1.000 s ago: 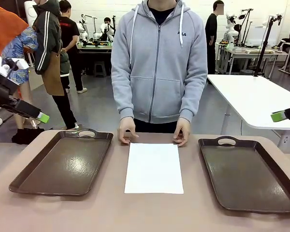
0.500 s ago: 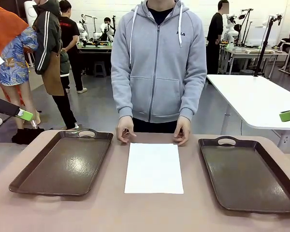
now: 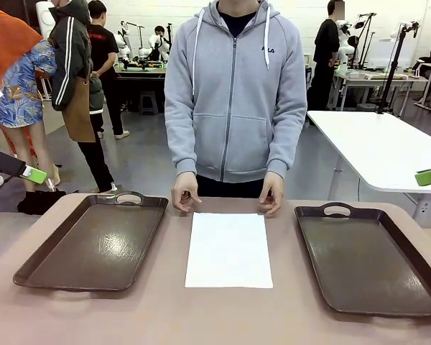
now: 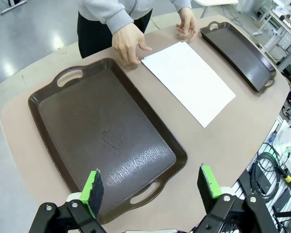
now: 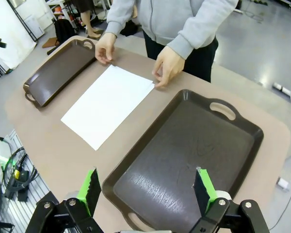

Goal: Sort the A4 documents.
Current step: Receive the A4 Paper.

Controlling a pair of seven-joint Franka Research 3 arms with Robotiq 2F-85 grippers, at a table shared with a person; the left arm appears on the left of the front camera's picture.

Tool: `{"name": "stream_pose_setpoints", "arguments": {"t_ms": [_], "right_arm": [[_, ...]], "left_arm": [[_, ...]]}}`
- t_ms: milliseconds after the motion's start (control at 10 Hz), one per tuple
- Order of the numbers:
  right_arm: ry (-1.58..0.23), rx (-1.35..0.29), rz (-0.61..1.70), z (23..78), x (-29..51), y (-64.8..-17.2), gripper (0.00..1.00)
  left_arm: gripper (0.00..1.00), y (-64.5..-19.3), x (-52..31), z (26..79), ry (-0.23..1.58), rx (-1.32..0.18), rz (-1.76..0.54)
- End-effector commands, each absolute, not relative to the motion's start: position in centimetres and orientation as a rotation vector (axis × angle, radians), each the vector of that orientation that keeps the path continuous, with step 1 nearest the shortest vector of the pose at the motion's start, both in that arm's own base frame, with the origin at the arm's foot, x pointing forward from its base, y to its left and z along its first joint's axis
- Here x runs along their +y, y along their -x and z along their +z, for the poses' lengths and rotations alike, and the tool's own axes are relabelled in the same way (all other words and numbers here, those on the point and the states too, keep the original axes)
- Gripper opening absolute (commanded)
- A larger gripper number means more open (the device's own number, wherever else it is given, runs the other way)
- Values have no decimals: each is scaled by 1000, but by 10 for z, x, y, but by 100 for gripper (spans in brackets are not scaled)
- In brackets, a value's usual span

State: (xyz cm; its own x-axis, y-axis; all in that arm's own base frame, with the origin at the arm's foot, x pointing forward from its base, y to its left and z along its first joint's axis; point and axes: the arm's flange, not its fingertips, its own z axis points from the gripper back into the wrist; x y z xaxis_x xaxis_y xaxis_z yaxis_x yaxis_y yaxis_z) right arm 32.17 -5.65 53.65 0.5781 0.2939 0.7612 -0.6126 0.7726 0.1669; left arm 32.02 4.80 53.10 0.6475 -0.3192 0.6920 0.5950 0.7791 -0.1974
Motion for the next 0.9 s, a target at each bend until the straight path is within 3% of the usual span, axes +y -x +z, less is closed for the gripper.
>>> {"name": "stream_pose_setpoints", "arguments": {"t_ms": [0, 200, 300, 800], "right_arm": [[-461, -797, 558, 487, -42, -289, 100], [-464, -790, 554, 485, -41, -291, 100], [-442, -785, 549, 535, -57, -323, 100], [-442, -785, 549, 535, -57, -323, 100]], "left_arm": [[100, -282, 36, 485, 468, -715, -576], [100, -286, 35, 488, 492, -686, -578], [100, -320, 49, 530, 442, -693, -552], [100, -320, 49, 530, 442, -693, -552]]}}
